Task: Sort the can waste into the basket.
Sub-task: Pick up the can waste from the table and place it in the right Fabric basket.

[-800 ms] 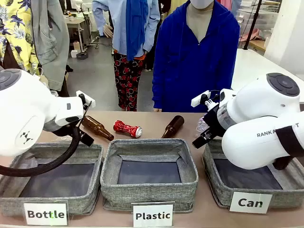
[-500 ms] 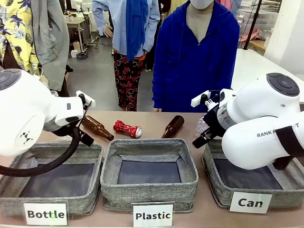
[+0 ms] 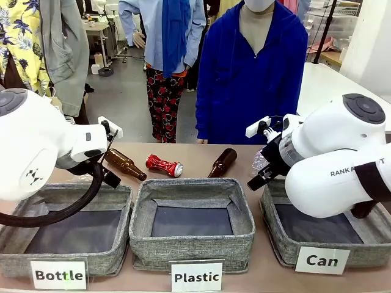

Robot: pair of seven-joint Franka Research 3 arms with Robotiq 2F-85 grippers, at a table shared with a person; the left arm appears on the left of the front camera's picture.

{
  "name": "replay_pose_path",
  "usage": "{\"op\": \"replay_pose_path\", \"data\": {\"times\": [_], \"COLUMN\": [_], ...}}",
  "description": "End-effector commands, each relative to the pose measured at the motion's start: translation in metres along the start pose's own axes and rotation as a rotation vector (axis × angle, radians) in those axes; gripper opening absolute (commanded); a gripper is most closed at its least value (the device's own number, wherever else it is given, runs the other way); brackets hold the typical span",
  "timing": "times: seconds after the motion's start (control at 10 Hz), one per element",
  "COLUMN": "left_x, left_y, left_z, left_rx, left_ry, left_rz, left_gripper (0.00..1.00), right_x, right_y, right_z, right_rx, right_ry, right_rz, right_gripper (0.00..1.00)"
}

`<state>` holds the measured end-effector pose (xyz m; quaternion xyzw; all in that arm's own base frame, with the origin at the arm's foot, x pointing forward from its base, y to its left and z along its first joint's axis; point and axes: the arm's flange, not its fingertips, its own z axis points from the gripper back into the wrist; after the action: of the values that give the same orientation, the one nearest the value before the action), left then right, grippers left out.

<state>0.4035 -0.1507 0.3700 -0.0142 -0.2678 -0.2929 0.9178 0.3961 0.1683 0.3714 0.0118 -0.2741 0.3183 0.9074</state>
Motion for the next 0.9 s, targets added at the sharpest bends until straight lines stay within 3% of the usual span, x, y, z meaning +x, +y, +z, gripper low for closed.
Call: {"op": "replay_pose_path", "data": {"times": [0.0,0.6,0.8], "left_x": [0.000,0.000,0.001], "left_y": [0.000,0.000,-0.006], "left_z": [0.000,0.000,0.048], "left_rx": [0.000,0.000,-0.150], "left_ry": [0.000,0.000,-0.111], "left_rz": [0.000,0.000,0.015], "left_gripper": [1.00,1.00,1.00], "right_x": [0.000,0.002,0.012], "right_y": [0.000,0.000,-0.006], "right_z": [0.000,0.009,0.045], "right_rx": [0.000,0.012,0.075], "right_ry": [0.000,0.001,0.013], "right_rz": [-0.001,0.007,-0.008], "right_gripper": [1.00,1.00,1.00]}}
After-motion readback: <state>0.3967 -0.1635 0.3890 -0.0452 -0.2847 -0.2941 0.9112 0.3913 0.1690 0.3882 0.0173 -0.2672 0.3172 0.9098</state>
